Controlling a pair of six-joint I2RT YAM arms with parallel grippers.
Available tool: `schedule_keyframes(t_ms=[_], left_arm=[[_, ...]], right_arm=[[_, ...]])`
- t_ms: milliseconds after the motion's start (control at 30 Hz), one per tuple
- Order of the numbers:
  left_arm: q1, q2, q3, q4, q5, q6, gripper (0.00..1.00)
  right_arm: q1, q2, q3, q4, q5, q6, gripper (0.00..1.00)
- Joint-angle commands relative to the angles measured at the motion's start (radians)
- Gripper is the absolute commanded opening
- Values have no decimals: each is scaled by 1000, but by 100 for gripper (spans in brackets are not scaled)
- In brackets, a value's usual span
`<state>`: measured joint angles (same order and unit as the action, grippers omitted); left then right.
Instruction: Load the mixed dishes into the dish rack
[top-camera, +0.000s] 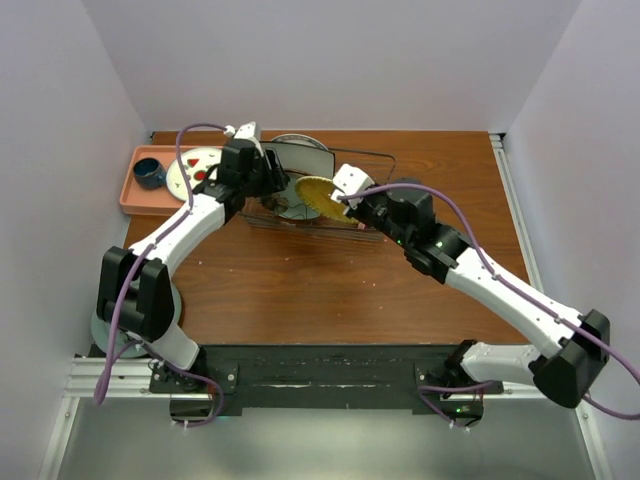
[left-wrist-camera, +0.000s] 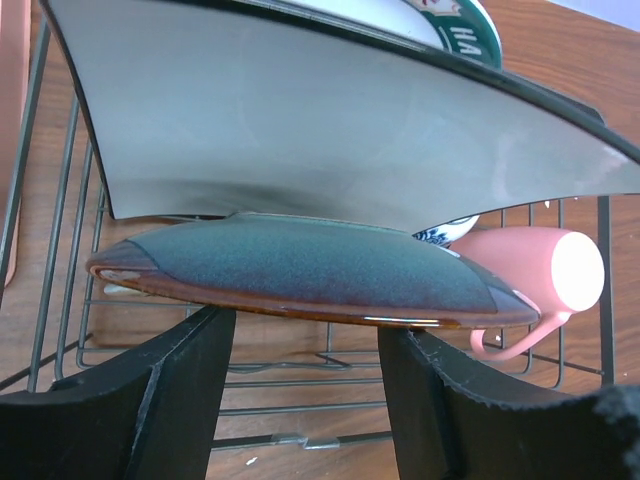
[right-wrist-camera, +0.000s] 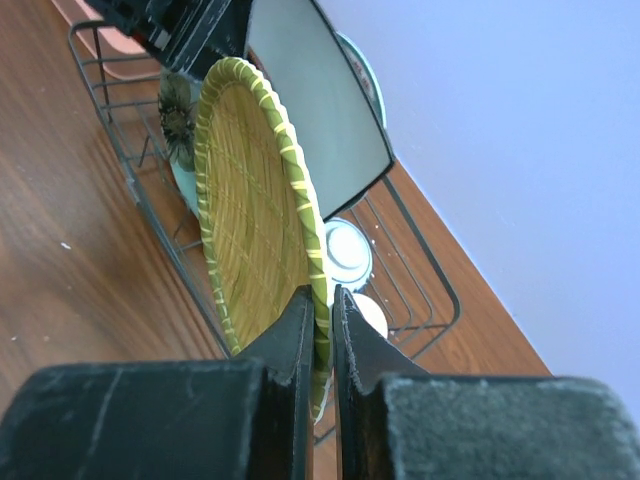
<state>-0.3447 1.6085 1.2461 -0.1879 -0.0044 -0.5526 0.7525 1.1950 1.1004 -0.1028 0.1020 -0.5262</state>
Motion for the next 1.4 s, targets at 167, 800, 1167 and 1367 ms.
schedule_keyframes(t_ms=[167, 800, 1167, 1367], left_arm=[[26, -27, 15, 5, 29, 14, 64], [75, -107, -8, -122, -97, -9, 68], [88, -188, -25, -154, -134, -1, 69], [93, -179, -46, -114, -76, 2, 70]], right_arm=[[2, 103, 72, 210, -19, -54, 0], [2, 328, 124, 354, -64, -127, 0], [4, 437, 208, 331, -133, -132, 0], [2, 505, 260, 292, -137, -132, 0]])
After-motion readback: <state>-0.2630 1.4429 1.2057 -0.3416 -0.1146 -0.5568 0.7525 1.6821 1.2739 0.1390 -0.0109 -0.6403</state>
